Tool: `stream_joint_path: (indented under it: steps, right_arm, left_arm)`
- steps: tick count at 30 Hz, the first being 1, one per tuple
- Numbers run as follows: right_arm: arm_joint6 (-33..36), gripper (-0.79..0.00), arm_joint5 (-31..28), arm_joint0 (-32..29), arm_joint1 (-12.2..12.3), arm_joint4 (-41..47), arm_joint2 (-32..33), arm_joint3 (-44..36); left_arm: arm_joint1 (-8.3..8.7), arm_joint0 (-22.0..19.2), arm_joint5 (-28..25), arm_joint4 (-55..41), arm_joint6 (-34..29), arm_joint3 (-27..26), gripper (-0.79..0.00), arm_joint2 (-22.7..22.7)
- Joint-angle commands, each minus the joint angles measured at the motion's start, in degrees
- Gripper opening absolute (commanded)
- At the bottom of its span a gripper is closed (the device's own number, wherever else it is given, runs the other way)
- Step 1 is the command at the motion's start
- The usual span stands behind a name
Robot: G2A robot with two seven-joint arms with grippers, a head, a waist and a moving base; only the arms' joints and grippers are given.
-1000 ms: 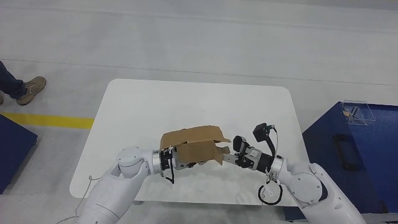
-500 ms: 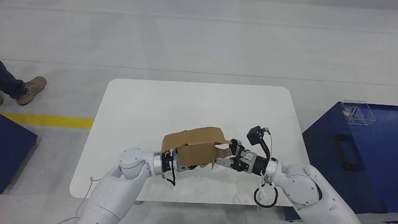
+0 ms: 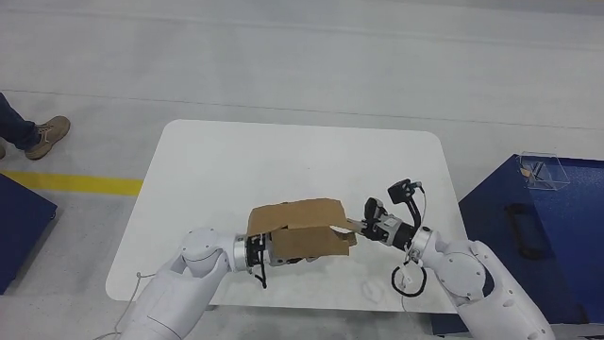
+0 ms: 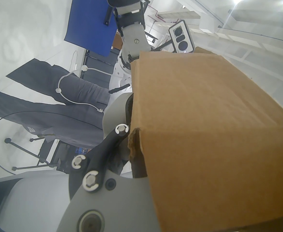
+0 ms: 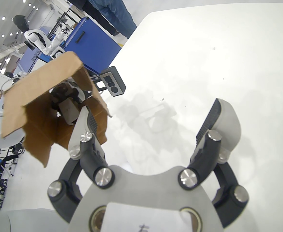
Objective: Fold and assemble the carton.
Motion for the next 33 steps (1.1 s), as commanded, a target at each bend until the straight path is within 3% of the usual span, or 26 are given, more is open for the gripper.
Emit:
stream_joint_path:
  steps: [1, 14, 25, 33]
  right_arm:
    - [-0.03, 0.000, 0.29, 0.68, -0.22, -0.20, -0.78, 0.59]
    - [-1.26, 0.000, 1.01, 3.15, -1.42, -1.26, -3.72, 3.28]
    - [0.36, 0.000, -2.77, -0.91, -0.38, 10.11, 5.73, -1.04]
    - [1.14, 0.000, -5.93, -5.86, 0.15, 6.31, 8.38, -7.05]
  left_arm:
    - [0.08, 0.23, -0.20, 0.19, -0.44, -0.40, -0.785, 0.03]
    - [0.60, 1.19, -2.89, 2.75, -3.70, -2.47, -0.785, 0.67]
    - [0.66, 0.97, -2.11, 2.65, -2.44, -1.53, -0.785, 0.59]
    - [0.50, 1.67, 1.39, 1.38, 0.94, -2.52, -0.785, 1.39]
